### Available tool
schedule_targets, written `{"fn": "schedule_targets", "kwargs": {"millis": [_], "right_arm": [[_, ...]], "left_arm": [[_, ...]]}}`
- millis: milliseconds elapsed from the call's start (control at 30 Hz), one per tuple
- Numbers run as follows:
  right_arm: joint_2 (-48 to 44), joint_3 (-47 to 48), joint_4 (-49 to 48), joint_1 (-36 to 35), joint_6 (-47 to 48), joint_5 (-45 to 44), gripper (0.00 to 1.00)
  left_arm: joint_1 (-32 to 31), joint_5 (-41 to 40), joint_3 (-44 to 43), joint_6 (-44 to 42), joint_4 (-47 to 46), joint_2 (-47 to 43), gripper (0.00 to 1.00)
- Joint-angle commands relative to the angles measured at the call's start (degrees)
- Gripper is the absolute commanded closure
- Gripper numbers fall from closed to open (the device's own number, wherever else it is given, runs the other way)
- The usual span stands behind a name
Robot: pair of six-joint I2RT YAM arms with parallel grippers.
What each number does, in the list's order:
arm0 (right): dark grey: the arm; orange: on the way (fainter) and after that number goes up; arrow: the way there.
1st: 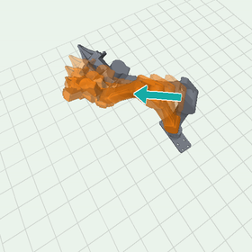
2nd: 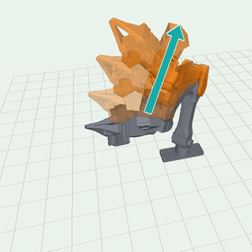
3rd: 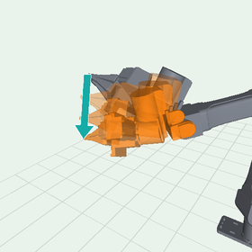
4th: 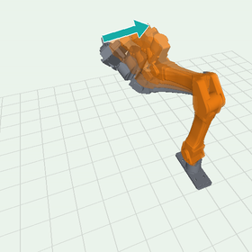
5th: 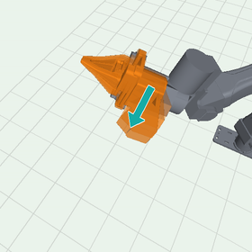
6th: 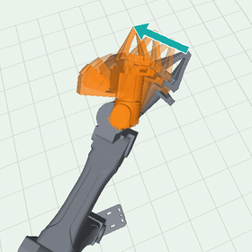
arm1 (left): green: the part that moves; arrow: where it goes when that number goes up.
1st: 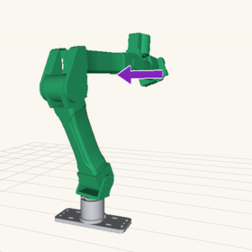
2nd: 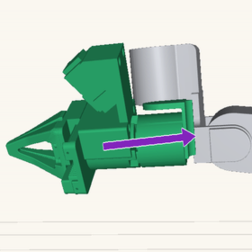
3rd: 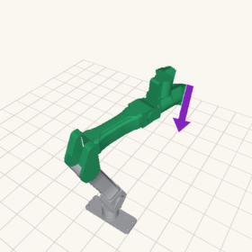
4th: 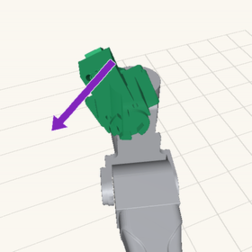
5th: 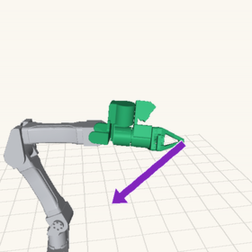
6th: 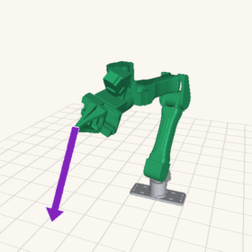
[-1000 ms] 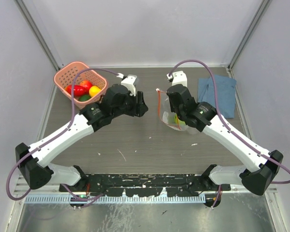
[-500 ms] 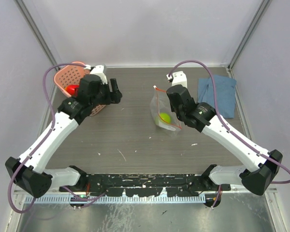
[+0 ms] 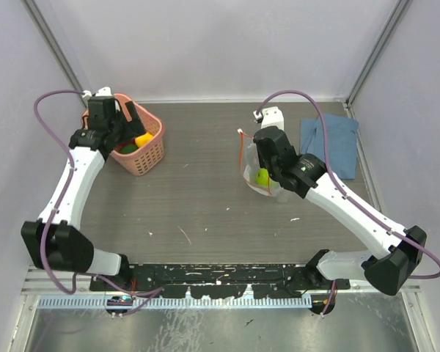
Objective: Place the food in the zip-top bag and seal the zipper
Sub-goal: Pick up the fake fruit from the bin.
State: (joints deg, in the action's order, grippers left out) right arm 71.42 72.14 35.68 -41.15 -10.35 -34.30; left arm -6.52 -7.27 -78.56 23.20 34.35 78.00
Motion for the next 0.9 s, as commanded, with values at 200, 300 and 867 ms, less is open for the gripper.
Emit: {"fn": "schedule_targets", "kwargs": {"millis": [200,300,867], "right_arm": [[-0.19,-0.3,-4.2,0.78,0.69,3.52,1.0],[-0.38,-0.75,-4.45,0.81,0.77,3.8,1.0],[1.08,-2.09,-6.04,1.83,1.8,5.34,1.0]], "left_arm": [[4.9,-1.39,-6.56,3.91,-5.29,13.65,0.1],[5.37,-1.72,-8.01,3.81,-6.17,17.07,0.11],[6.07,-2.38,-13.09,3.43,-8.92,32.23,0.12]]}}
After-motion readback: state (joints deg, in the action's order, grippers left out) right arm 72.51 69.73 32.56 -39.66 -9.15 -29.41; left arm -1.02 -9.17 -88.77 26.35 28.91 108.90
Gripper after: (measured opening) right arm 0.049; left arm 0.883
